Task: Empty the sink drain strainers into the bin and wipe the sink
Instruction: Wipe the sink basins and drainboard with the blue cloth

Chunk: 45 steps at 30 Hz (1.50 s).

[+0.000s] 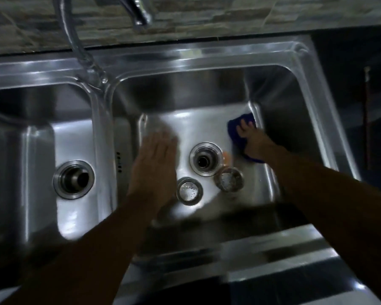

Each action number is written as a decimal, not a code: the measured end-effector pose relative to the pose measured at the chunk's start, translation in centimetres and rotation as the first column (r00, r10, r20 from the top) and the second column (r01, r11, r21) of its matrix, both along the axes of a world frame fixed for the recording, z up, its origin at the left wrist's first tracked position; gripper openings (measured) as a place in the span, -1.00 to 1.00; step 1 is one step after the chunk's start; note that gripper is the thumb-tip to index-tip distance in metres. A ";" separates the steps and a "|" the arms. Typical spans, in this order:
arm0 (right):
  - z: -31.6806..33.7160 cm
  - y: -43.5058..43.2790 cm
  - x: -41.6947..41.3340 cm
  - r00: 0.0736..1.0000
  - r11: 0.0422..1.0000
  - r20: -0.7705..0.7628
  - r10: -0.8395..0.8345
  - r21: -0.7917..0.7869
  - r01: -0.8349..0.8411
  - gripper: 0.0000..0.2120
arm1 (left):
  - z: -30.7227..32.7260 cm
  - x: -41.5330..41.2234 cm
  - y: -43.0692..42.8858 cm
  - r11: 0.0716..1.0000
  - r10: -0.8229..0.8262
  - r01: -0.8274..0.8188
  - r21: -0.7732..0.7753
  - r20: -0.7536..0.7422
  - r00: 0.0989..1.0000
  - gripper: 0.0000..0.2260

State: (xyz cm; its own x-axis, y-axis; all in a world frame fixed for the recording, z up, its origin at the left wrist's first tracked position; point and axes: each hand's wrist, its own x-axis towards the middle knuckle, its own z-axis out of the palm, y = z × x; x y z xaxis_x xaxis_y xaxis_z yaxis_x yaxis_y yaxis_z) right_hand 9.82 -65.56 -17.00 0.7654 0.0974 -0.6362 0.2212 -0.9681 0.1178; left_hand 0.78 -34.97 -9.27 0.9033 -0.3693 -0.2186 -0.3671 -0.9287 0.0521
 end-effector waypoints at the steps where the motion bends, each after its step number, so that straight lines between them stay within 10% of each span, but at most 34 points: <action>1: 0.3 -1.2 -1.4 0.999 0.999 -0.028 0.019 -0.034 -0.020 -0.23 | -0.8 -0.4 -1.8 1.000 0.000 -0.001 -0.013 -0.097 0.995 -0.31; 9: 0.1 -3.1 -12.2 0.964 0.995 -0.262 0.047 -0.077 -0.069 -0.33 | -6.2 -3.5 -13.6 0.981 0.050 -0.120 -0.152 -0.400 0.915 -0.07; 20: -0.5 -3.7 -11.5 0.956 0.999 -0.290 -0.044 0.007 0.048 -0.35 | -6.5 2.7 -15.9 0.765 0.388 -0.510 -0.392 -0.351 0.852 -0.28; 33: -0.5 -3.2 -10.3 0.915 0.997 -0.396 -0.073 -0.013 0.074 -0.21 | -9.3 11.4 -21.3 0.690 0.439 -0.534 -0.488 -0.304 0.845 -0.29; 39: -0.2 -2.4 -10.8 0.929 0.993 -0.352 -0.118 -0.038 0.111 -0.35 | -8.2 10.7 -18.7 0.765 0.386 -0.522 -0.377 -0.379 0.841 -0.13; 45: 0.0 -2.1 -11.3 0.953 0.995 -0.290 -0.092 -0.051 0.080 -0.39 | -5.7 4.5 -11.4 0.887 0.390 -0.452 -0.098 -0.368 0.844 -0.43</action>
